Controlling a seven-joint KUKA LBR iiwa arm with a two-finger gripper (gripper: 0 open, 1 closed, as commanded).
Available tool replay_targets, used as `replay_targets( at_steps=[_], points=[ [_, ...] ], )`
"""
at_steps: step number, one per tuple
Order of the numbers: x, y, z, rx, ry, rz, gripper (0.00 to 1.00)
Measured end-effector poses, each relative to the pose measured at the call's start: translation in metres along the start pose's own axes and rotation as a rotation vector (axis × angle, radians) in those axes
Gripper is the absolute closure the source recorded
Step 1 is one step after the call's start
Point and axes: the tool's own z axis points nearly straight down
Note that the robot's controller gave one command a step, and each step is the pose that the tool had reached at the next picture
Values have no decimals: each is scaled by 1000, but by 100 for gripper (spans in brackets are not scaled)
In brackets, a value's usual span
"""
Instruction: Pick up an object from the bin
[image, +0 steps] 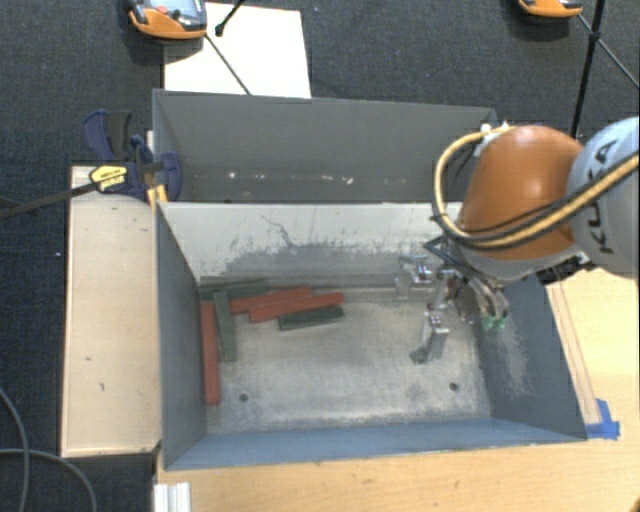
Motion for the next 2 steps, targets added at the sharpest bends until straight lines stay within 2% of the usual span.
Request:
replay_targets(
  at_steps=[1, 2],
  points=[
    [-22, 19, 27, -5, 15, -211, 0],
    [-37, 34, 31, -4, 8, -229, 0]
  ],
)
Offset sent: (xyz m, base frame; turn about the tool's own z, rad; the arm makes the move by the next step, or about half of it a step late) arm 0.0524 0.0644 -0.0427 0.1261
